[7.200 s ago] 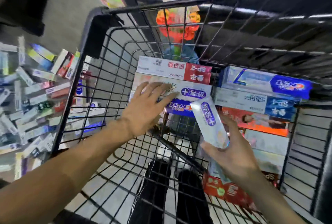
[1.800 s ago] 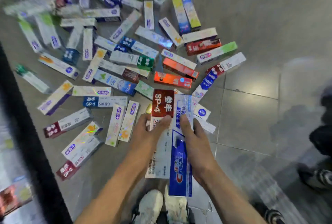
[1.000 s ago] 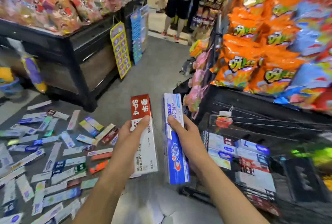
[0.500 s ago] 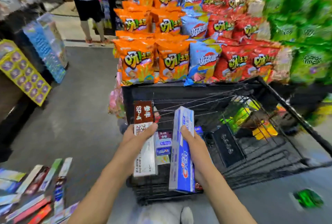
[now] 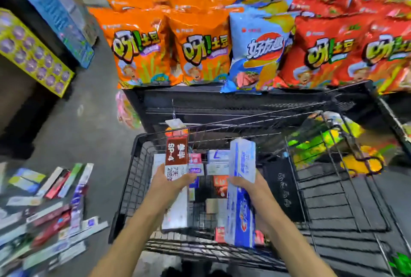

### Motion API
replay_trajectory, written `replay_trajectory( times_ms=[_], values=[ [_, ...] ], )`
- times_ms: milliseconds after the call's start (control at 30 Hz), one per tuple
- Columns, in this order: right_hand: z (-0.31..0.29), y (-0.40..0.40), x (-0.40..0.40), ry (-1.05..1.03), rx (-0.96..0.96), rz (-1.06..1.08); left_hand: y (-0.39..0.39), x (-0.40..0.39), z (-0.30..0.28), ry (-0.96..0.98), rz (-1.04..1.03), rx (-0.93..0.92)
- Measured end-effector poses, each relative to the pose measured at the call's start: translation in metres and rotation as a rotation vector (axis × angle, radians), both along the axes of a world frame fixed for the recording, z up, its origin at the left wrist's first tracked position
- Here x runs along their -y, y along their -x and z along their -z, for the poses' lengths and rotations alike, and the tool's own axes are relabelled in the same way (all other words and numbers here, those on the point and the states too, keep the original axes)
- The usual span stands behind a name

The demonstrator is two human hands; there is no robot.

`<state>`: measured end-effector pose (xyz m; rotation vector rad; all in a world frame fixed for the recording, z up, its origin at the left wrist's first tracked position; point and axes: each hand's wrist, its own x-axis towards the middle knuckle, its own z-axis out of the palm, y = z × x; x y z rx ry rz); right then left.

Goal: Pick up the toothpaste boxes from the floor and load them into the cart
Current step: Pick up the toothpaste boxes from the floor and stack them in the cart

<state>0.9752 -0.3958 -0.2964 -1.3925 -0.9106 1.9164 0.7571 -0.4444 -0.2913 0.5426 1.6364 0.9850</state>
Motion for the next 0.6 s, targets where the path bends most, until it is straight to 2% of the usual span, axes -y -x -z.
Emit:
replay_trajectory(
  times_ms=[133, 233, 333, 533, 600],
  values=[
    [0.052, 0.008, -0.017, 0.031, 0.030, -0.088, 0.017, -0.007, 0.045, 0.043, -0.056, -0.108],
    [0.092, 0.020, -0.026, 0.084, 0.083, -0.102, 0.026, -0.009, 0.080, 0.085, -0.022, -0.147],
    [0.134, 0.031, -0.038, 0.083, 0.150, -0.154, 0.036, -0.015, 0.120, 0.096, 0.083, -0.175],
    [0.201, 0.047, -0.060, -0.084, 0.281, -0.270, 0.052, -0.013, 0.212, 0.144, 0.302, -0.316],
    [0.220, 0.049, -0.060, -0.114, 0.289, -0.305, 0.058, -0.007, 0.239, 0.184, 0.497, -0.452]
  ],
)
